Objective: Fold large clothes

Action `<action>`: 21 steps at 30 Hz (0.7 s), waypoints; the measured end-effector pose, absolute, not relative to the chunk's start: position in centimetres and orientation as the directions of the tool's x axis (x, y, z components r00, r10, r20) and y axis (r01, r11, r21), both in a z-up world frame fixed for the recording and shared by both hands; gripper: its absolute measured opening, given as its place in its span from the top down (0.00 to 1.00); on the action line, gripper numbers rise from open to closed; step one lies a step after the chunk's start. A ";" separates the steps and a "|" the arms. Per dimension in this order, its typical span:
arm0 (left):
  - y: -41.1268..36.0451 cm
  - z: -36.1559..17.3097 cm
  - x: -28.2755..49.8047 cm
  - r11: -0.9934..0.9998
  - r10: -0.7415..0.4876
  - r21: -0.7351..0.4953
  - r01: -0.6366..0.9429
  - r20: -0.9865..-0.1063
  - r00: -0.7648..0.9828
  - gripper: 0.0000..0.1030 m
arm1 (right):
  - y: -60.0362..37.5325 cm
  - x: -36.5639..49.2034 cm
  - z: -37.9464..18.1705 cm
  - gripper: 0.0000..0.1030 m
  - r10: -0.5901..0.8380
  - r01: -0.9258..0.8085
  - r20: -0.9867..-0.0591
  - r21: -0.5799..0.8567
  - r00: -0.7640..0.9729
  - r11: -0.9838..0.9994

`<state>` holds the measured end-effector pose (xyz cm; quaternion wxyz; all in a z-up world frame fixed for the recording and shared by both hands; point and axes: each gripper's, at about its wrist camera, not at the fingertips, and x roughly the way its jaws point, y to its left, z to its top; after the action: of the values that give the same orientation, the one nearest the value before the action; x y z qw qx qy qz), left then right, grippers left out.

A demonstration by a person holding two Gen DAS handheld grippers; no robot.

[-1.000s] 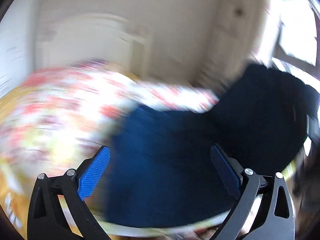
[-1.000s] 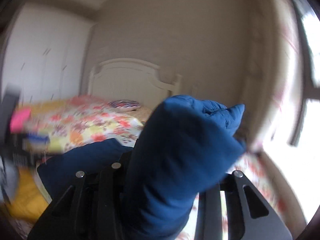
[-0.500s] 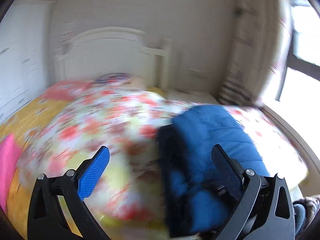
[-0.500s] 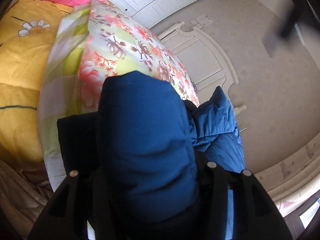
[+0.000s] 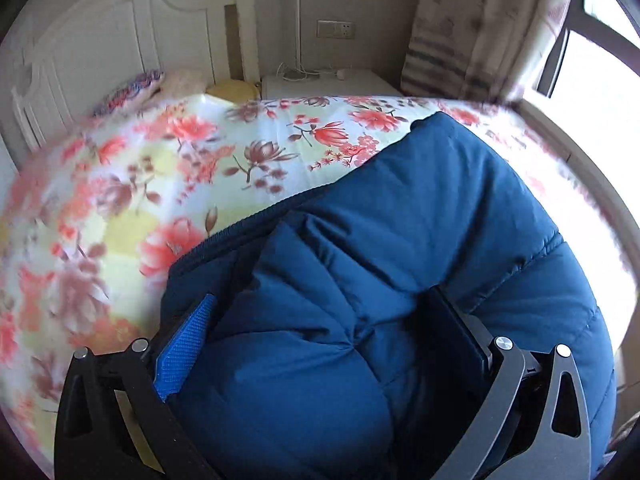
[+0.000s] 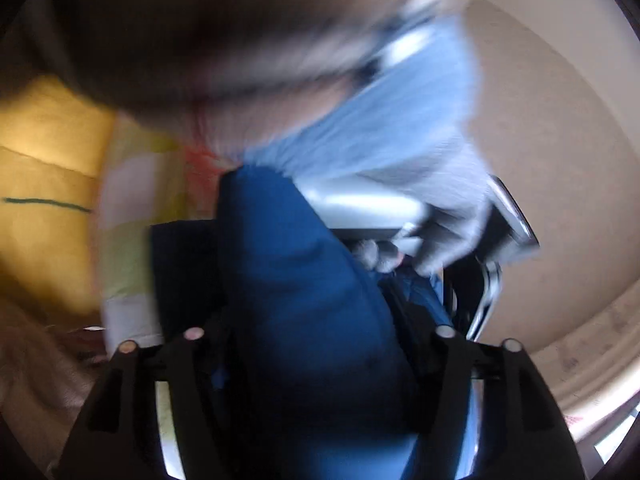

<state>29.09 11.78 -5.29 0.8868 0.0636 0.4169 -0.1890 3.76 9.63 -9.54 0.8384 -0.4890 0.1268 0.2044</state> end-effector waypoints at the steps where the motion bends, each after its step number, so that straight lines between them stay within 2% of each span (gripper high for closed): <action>1: 12.2 -5.6 29.1 0.921 -0.295 -0.062 0.384 -0.757 0.583 0.04 | 9.0 3.2 -9.1 0.27 0.251 -0.507 -0.440 -0.739 0.862 0.444; 4: 12.6 -6.2 28.8 0.927 -0.296 -0.067 0.368 -0.734 0.611 0.04 | 4.9 1.8 -5.4 0.28 0.435 -0.671 -0.513 -0.511 0.740 0.538; 6: 12.7 -6.2 28.6 0.930 -0.293 -0.065 0.361 -0.723 0.625 0.04 | 1.0 1.8 -2.5 0.30 0.527 -0.707 -0.484 -0.355 0.699 0.612; 10: 13.2 -6.4 28.7 0.933 -0.304 -0.086 0.350 -0.711 0.634 0.04 | -6.6 4.0 1.0 0.44 0.540 -0.630 -0.391 -0.146 0.745 0.763; 12: 13.3 -6.5 28.7 0.934 -0.307 -0.094 0.346 -0.707 0.637 0.04 | -9.4 5.8 1.5 0.47 0.484 -0.552 -0.388 -0.081 0.784 0.830; 15: 13.4 -6.6 28.6 0.935 -0.306 -0.095 0.341 -0.702 0.643 0.04 | -10.2 7.3 0.6 0.46 0.471 -0.535 -0.403 -0.054 0.784 0.843; 16: 13.4 -6.6 28.6 0.935 -0.306 -0.096 0.340 -0.701 0.644 0.04 | -9.3 7.9 -0.7 0.45 0.480 -0.556 -0.442 -0.053 0.758 0.829; 17: 13.5 -6.6 28.6 0.936 -0.307 -0.097 0.339 -0.697 0.648 0.04 | -7.7 8.8 -2.9 0.41 0.484 -0.602 -0.529 -0.063 0.697 0.796; 18: 13.6 -6.6 28.5 0.938 -0.302 -0.093 0.333 -0.691 0.657 0.04 | -7.0 8.9 -4.4 0.40 0.452 -0.594 -0.536 -0.119 0.713 0.796; 19: 13.8 -6.7 28.4 0.939 -0.301 -0.094 0.330 -0.687 0.661 0.04 | -6.6 8.2 -5.4 0.40 0.440 -0.583 -0.490 -0.184 0.753 0.792; 21: 14.0 -6.8 28.2 0.943 -0.298 -0.098 0.319 -0.675 0.675 0.04 | -7.5 8.8 -5.3 0.40 0.469 -0.601 -0.514 -0.117 0.718 0.791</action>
<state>28.16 14.00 -6.84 0.9149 0.0143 0.3664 -0.1687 8.77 -7.53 -5.35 0.9164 -0.1391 0.2361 0.2919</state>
